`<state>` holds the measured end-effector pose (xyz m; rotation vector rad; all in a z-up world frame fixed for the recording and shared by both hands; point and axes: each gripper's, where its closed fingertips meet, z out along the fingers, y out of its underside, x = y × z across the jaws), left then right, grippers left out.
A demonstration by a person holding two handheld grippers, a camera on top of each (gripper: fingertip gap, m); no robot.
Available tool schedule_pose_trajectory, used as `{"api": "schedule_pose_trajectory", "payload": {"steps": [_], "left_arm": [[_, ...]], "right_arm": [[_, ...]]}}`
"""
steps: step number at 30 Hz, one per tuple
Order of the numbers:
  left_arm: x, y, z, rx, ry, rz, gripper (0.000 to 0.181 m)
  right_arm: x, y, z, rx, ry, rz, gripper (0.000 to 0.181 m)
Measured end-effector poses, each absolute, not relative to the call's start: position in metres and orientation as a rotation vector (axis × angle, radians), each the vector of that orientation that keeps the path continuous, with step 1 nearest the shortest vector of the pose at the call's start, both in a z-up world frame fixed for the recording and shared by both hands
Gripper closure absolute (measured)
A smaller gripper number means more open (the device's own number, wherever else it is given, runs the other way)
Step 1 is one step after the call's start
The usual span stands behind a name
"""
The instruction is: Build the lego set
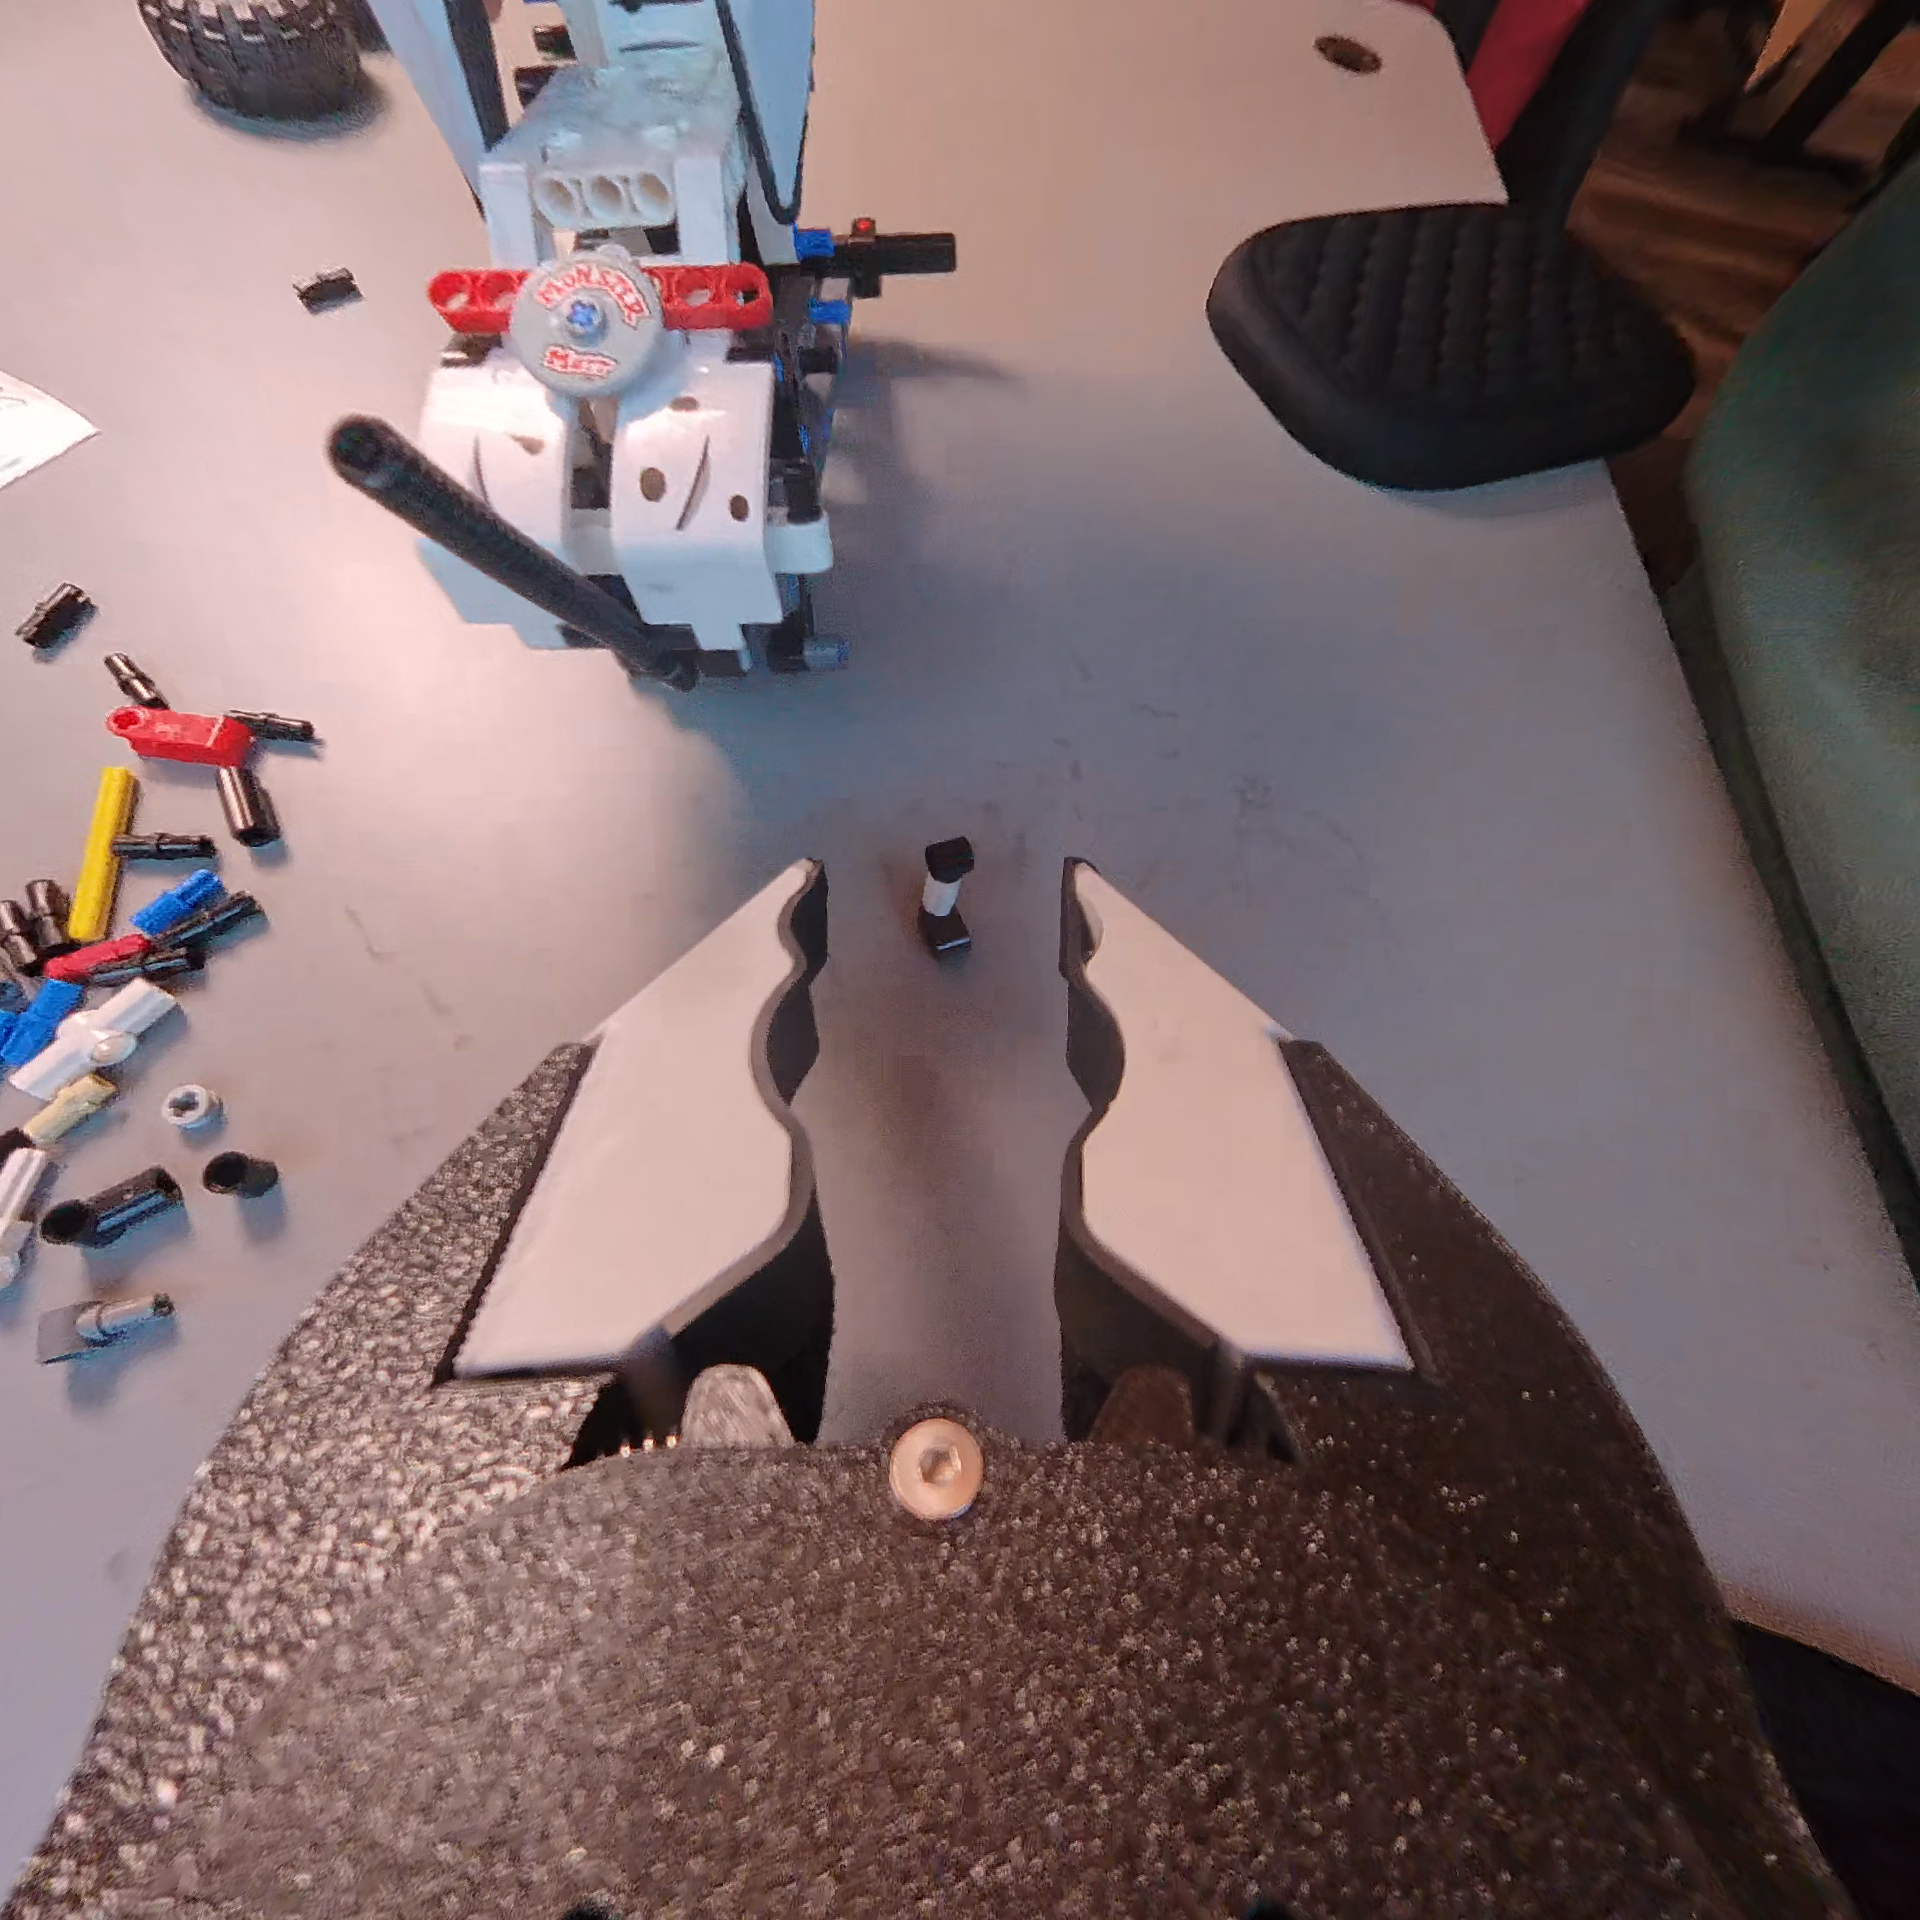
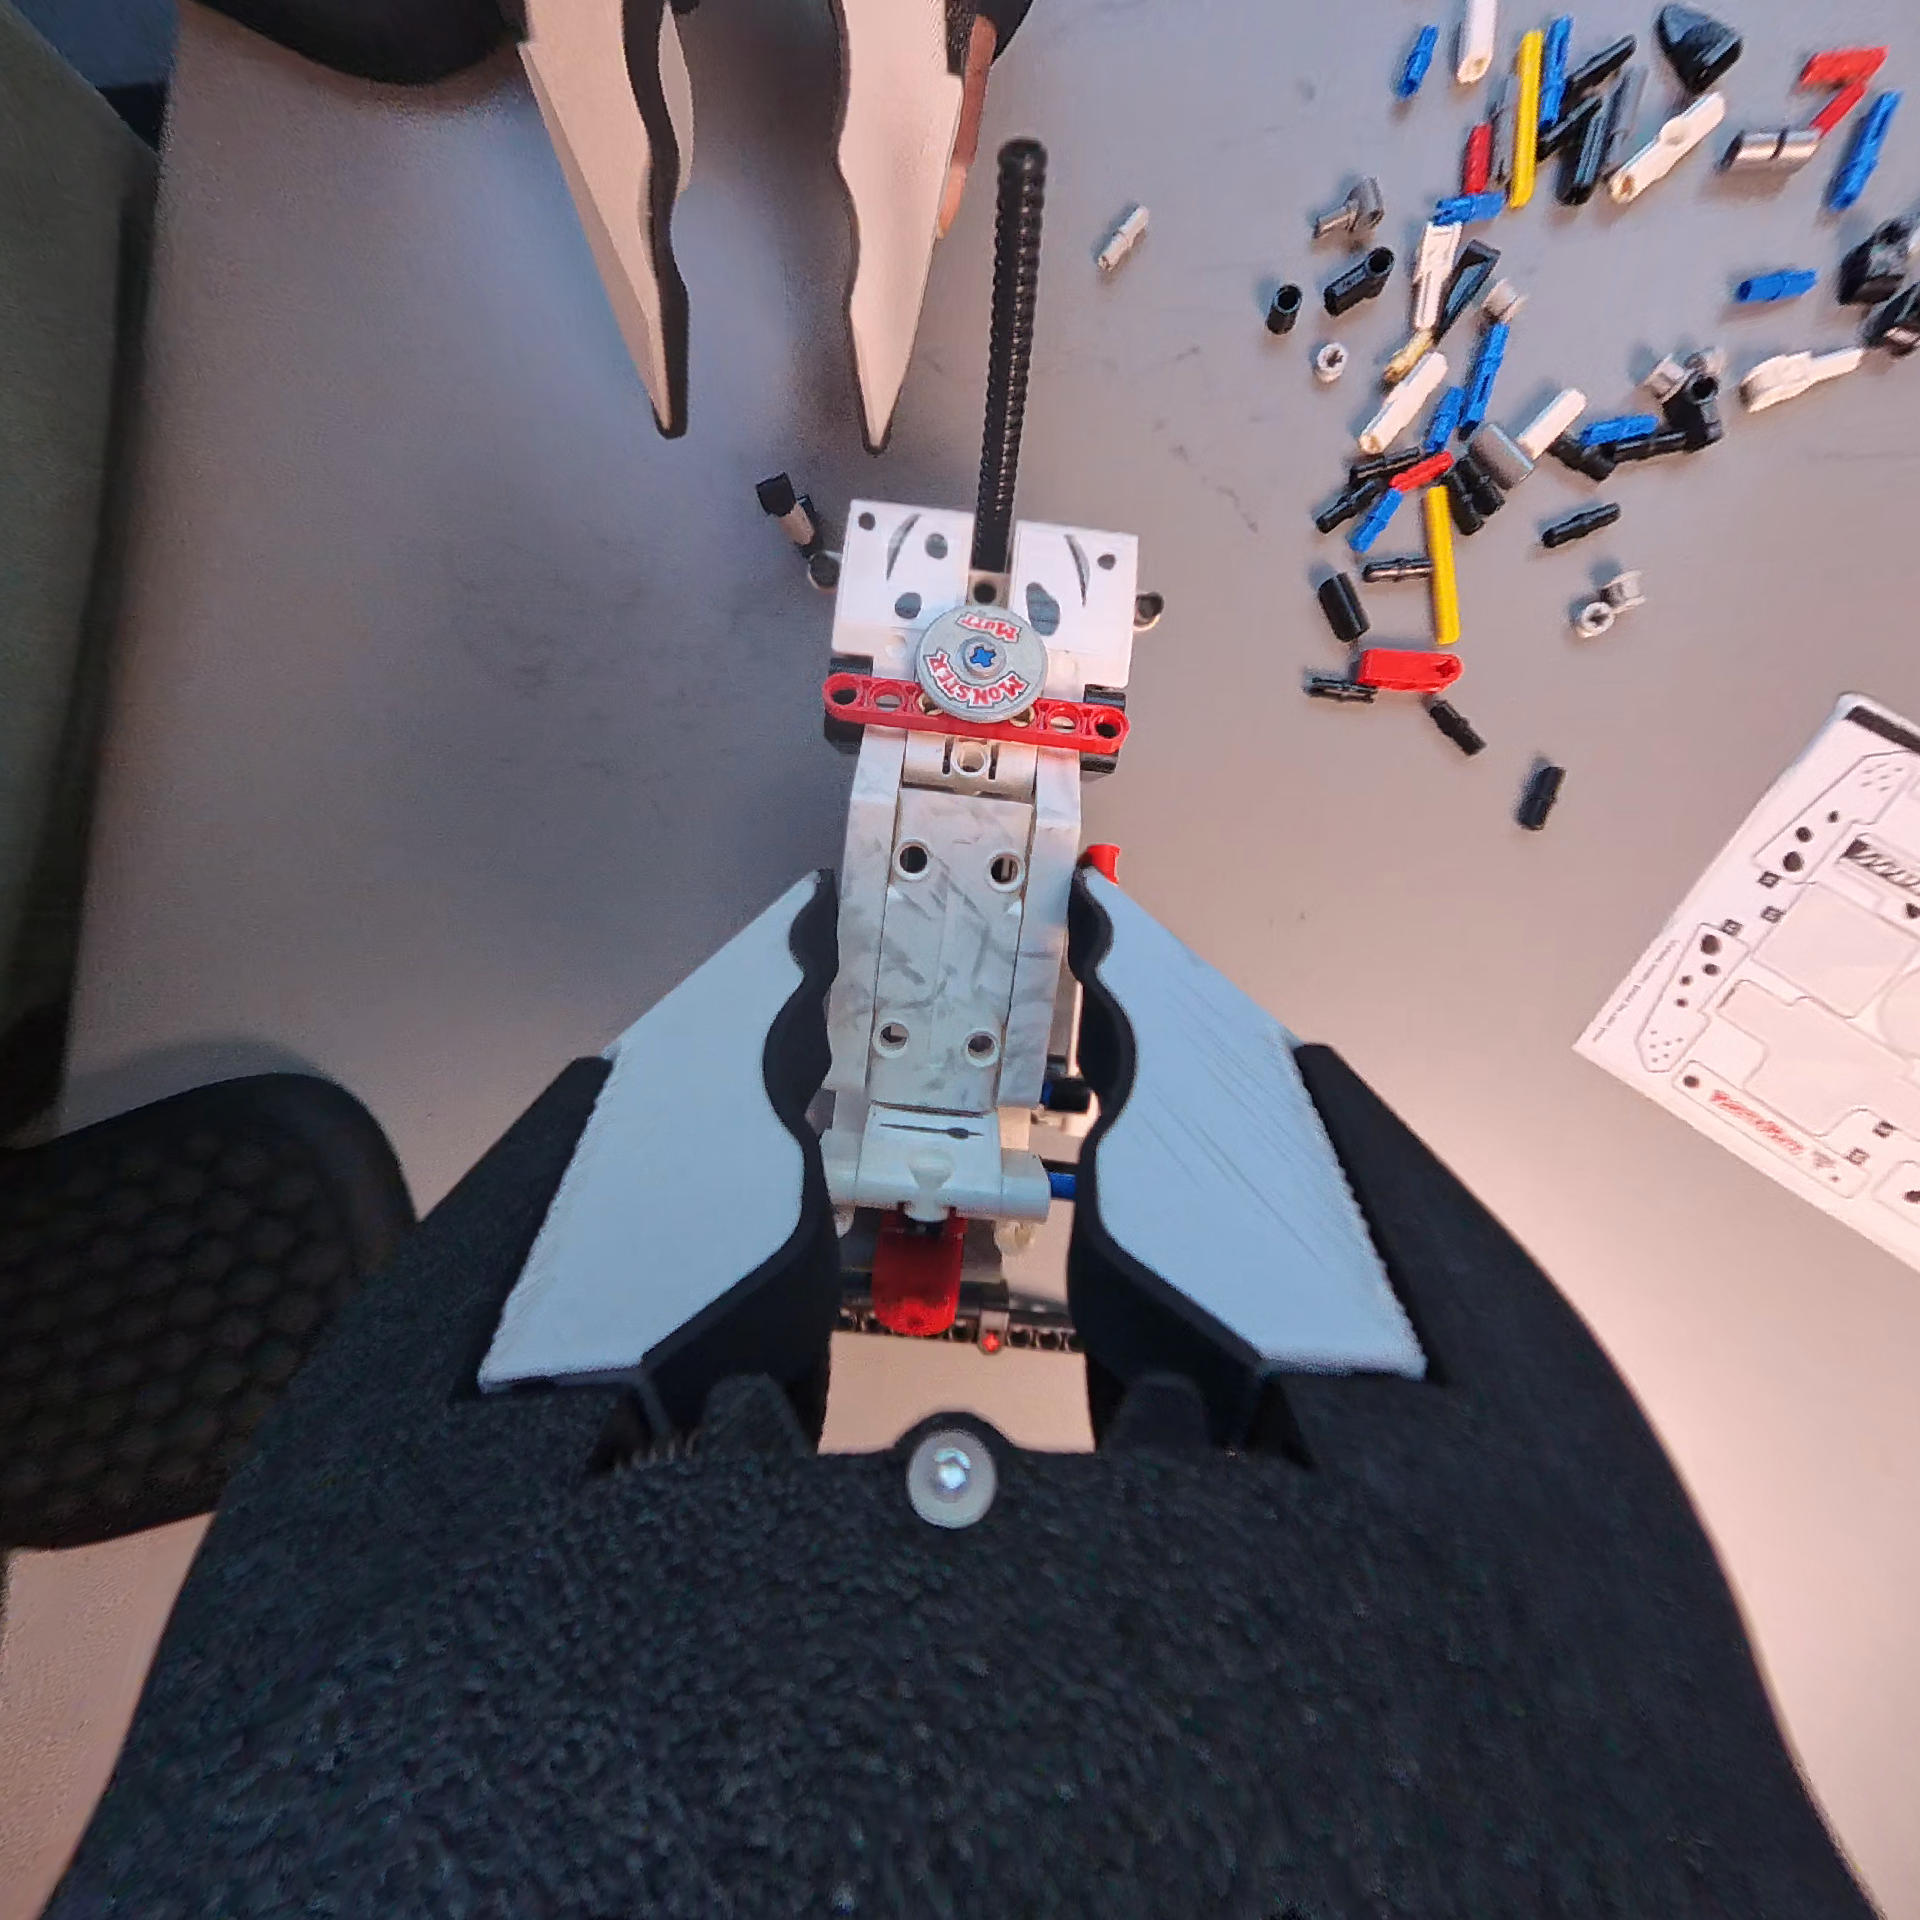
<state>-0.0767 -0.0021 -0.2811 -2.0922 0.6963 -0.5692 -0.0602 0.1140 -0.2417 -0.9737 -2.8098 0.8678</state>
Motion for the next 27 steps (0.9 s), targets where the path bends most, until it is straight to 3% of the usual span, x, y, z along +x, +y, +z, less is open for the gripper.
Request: {"api": "schedule_pose_trajectory", "payload": {"steps": [13,18,27], "left_arm": [[-0.065,0.001,-0.305,-2.179,0.797,-0.418,0.142],[-0.064,0.001,-0.312,-2.202,0.819,-0.385,0.147],[-0.064,0.000,-0.317,-2.226,0.826,-0.397,0.174]], "right_arm": [[-0.067,0.103,-0.243,-0.889,-2.644,0.874,0.136],[-0.067,0.100,-0.213,-0.937,-2.470,0.999,0.121],[-0.027,0.091,-0.184,-0.942,-2.072,1.109,0.136]]}}
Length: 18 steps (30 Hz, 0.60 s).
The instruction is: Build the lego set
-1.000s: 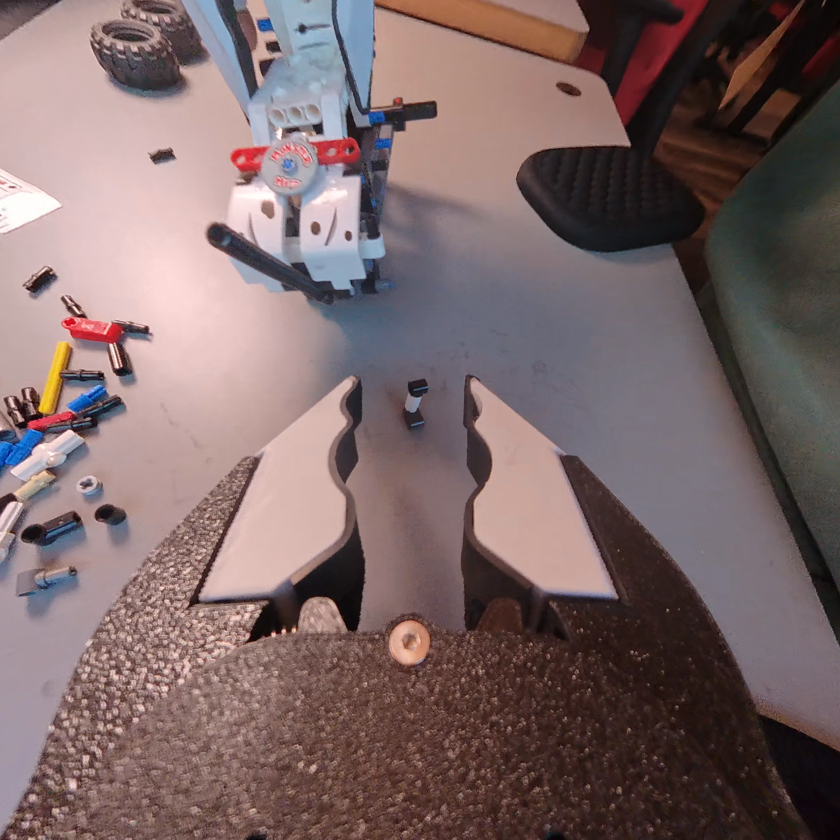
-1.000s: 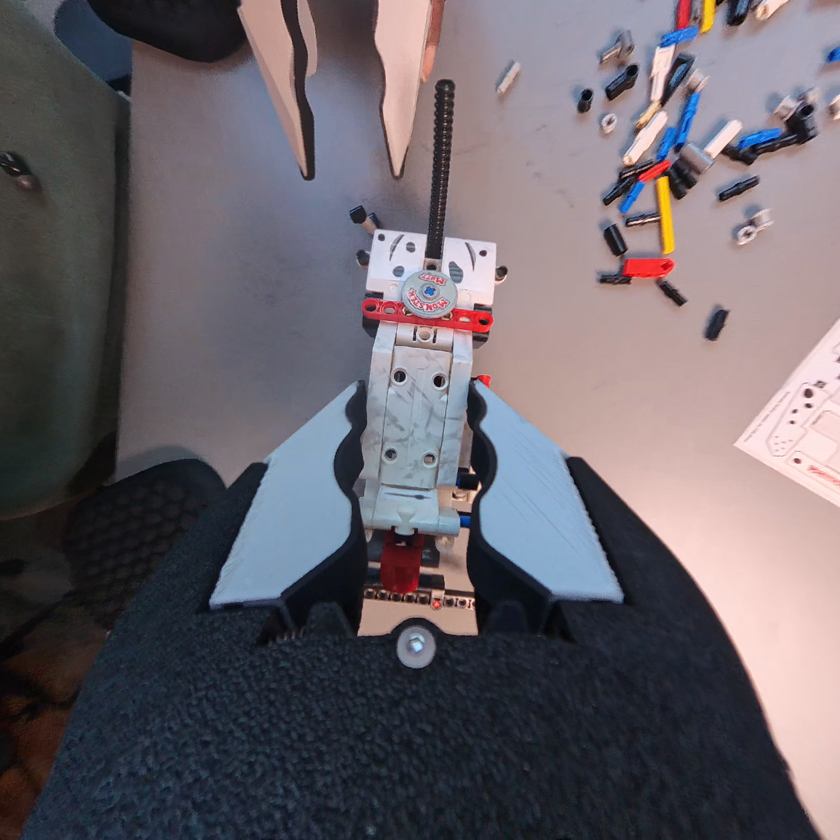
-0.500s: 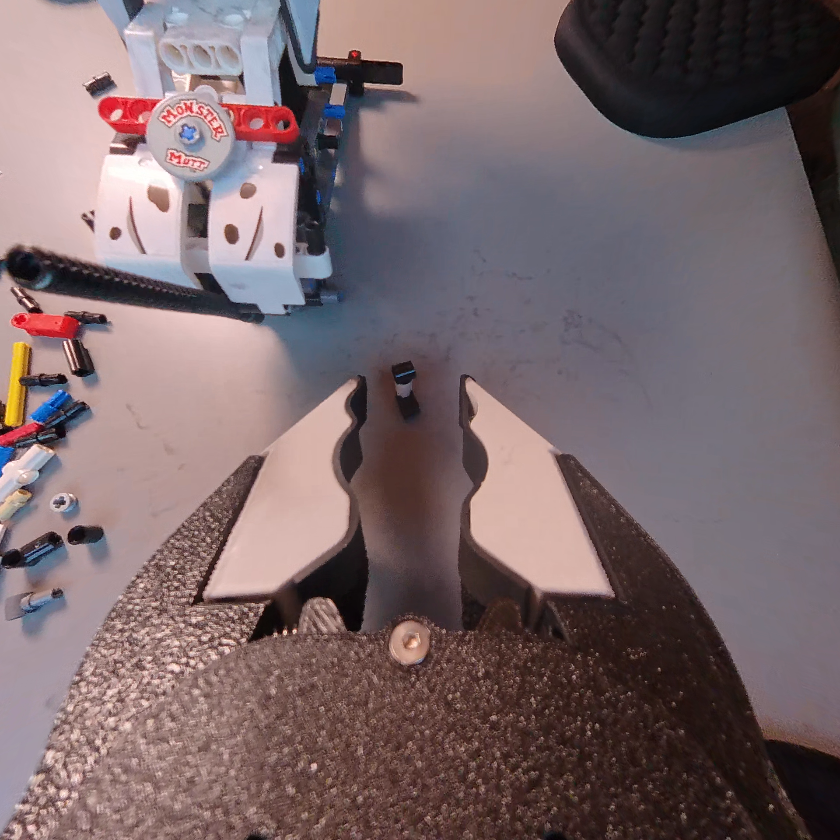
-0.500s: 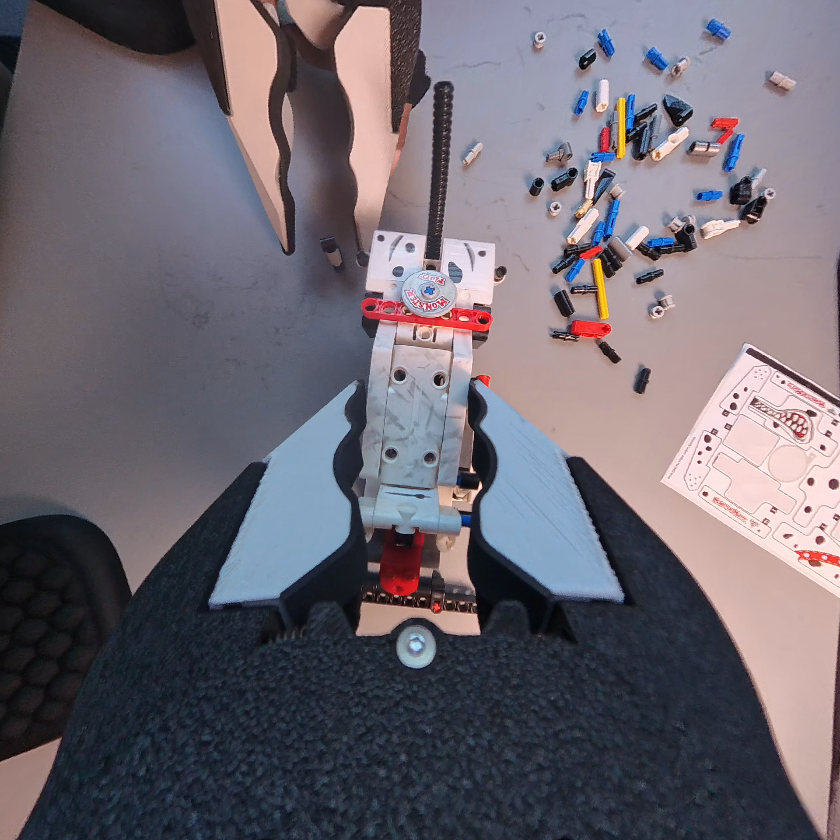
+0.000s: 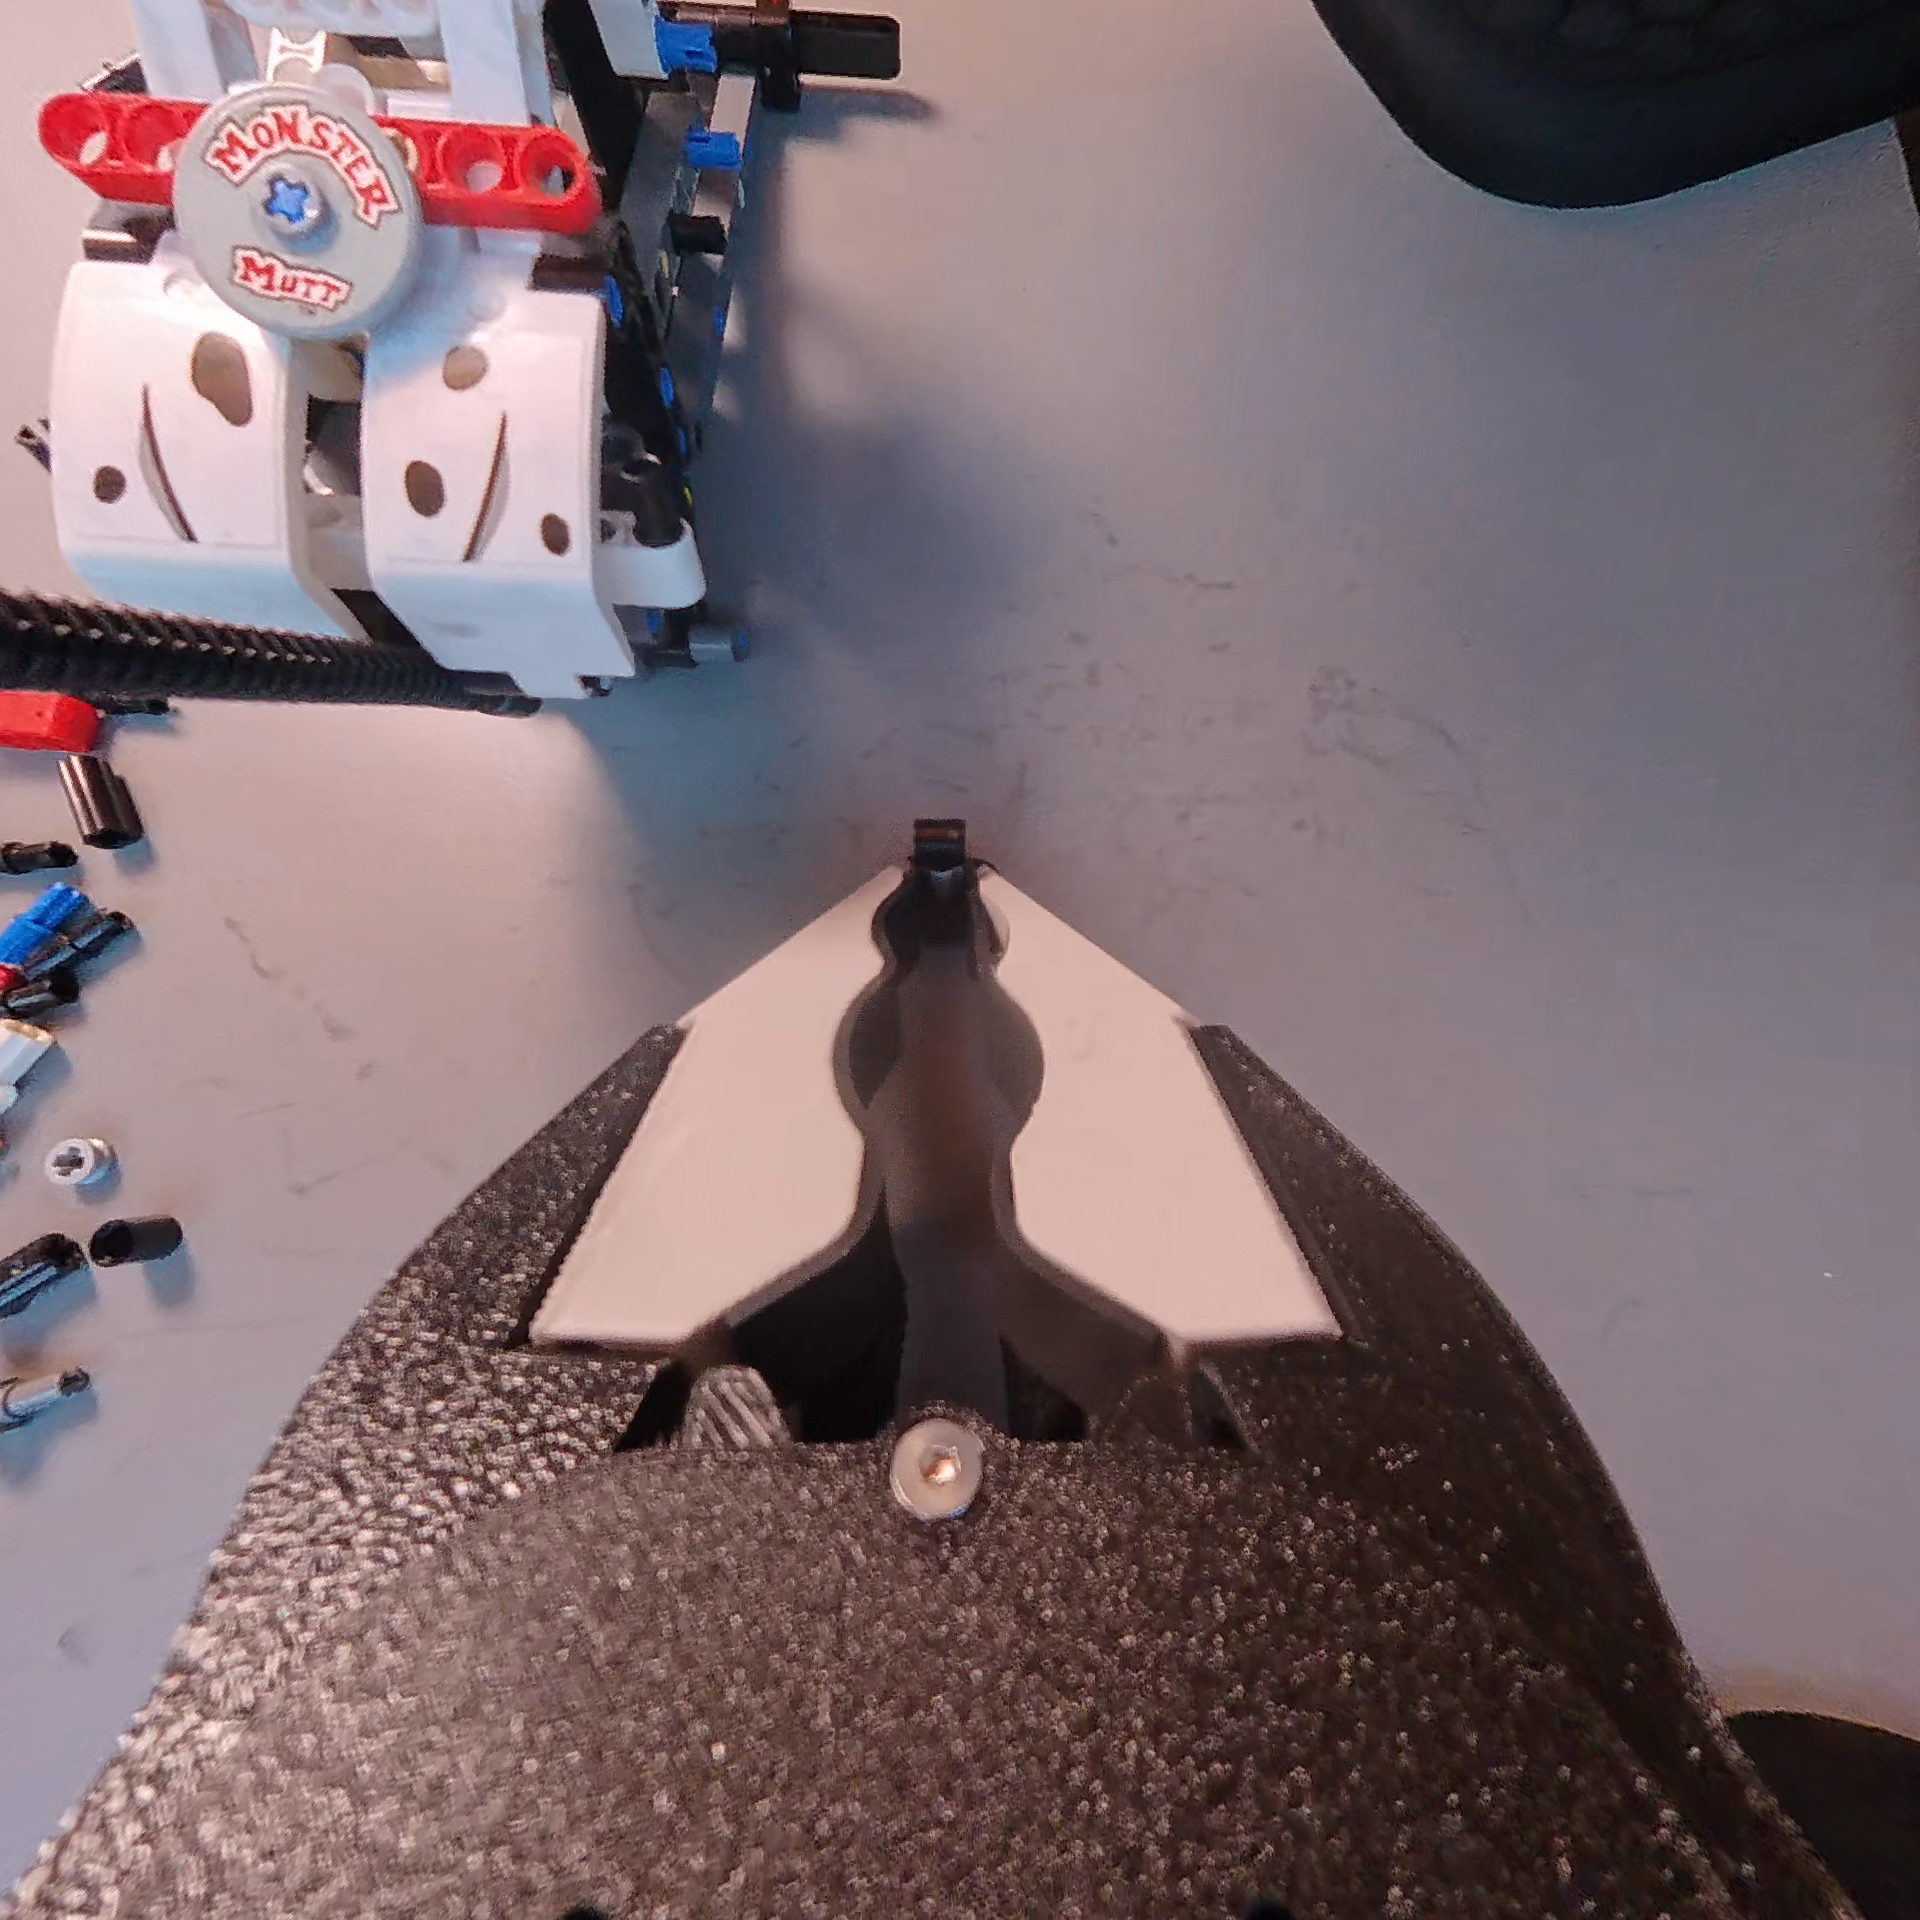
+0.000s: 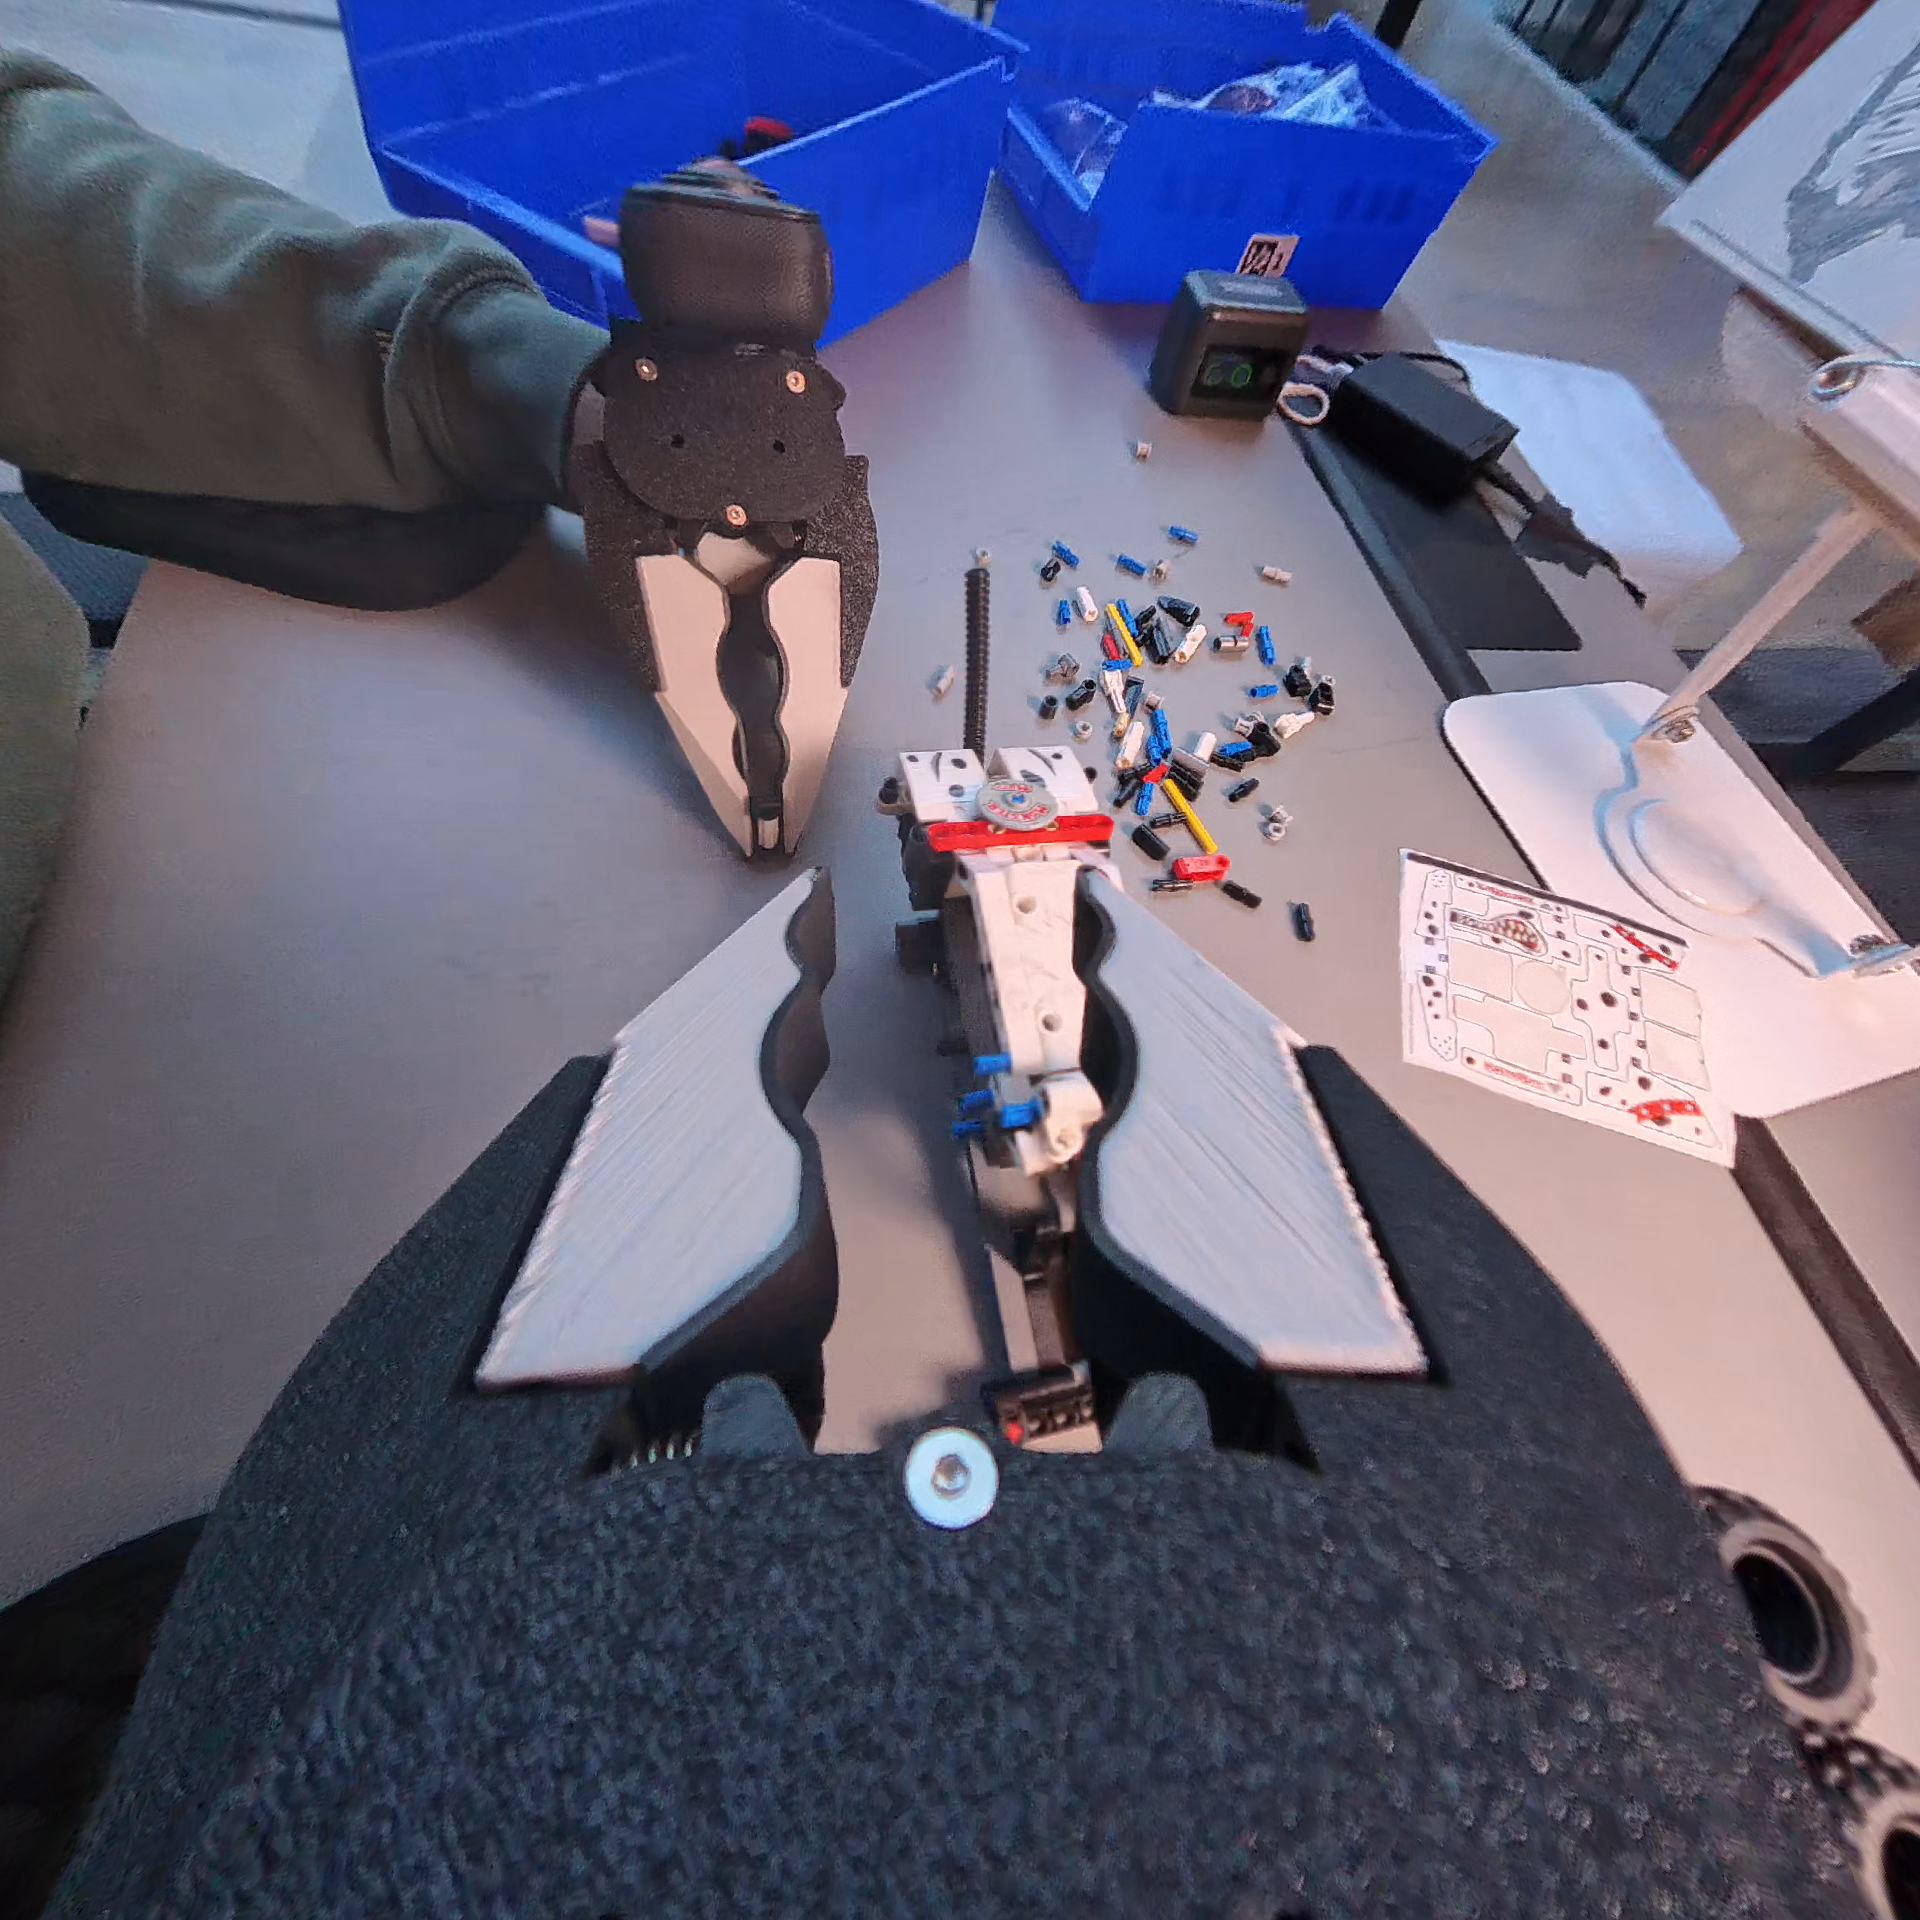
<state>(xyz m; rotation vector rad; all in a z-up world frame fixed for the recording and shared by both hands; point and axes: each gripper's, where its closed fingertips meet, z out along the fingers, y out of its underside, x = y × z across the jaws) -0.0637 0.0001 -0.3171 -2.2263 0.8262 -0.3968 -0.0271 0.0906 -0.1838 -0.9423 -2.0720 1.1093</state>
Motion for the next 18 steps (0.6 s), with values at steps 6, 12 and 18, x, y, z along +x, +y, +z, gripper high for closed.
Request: {"api": "schedule_pose_trajectory", "payload": {"steps": [6,12,18], "left_arm": [[-0.059,0.003,-0.304,-2.197,0.737,-0.515,0.174],[-0.042,0.012,-0.269,-2.061,0.592,-0.698,0.174],[-0.037,0.016,-0.245,-1.964,0.500,-0.794,0.174]], "right_arm": [[-0.011,0.071,-0.213,-0.924,-1.917,1.121,0.151],[-0.018,0.073,-0.212,-0.882,-1.801,1.093,0.156],[-0.021,0.119,-0.203,-0.972,-1.686,0.947,0.139]]}}
